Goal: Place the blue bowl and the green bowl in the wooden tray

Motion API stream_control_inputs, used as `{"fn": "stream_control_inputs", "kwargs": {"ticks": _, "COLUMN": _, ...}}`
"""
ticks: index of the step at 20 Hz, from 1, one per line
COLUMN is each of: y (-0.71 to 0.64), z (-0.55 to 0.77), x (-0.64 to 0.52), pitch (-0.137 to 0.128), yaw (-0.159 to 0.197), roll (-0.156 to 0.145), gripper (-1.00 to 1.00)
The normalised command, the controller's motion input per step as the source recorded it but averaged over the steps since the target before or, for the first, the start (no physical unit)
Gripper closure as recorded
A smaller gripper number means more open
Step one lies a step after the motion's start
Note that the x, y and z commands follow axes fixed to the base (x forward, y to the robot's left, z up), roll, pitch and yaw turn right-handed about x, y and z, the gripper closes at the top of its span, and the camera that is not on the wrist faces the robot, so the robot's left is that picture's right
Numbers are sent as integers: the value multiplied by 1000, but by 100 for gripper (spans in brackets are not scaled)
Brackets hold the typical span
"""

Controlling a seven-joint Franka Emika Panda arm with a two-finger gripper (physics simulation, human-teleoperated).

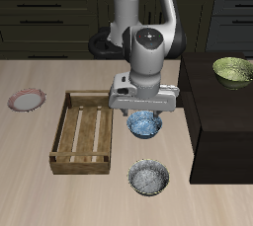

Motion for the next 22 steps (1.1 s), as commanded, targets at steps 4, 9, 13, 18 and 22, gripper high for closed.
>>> {"fn": "stream_control_inputs", "kwargs": {"ticks": 4, "y": -35, "z": -107, "x": 44, "pitch": 17, "yaw": -6, "roll": -4, "gripper": -100}}
{"fn": "stream_control_inputs", "kwargs": {"ticks": 9, "y": -21, "z": -173, "x": 3, "pitch": 27, "yaw": -11, "roll": 0, "gripper": -100}}
{"fn": "stream_control_inputs", "kwargs": {"ticks": 13, "y": 8, "z": -154, "x": 8, "pitch": 22, "yaw": -3, "roll": -2, "gripper": -100}}
{"fn": "stream_control_inputs", "kwargs": {"ticks": 18, "y": -22, "z": -219, "x": 32, "pitch": 39, "yaw": -11, "roll": -2, "gripper": -100}}
{"fn": "stream_control_inputs", "kwargs": {"ticks": 22, "y": -80, "z": -141, "x": 25, "pitch": 32, "yaw": -11, "roll": -9, "gripper": -100}}
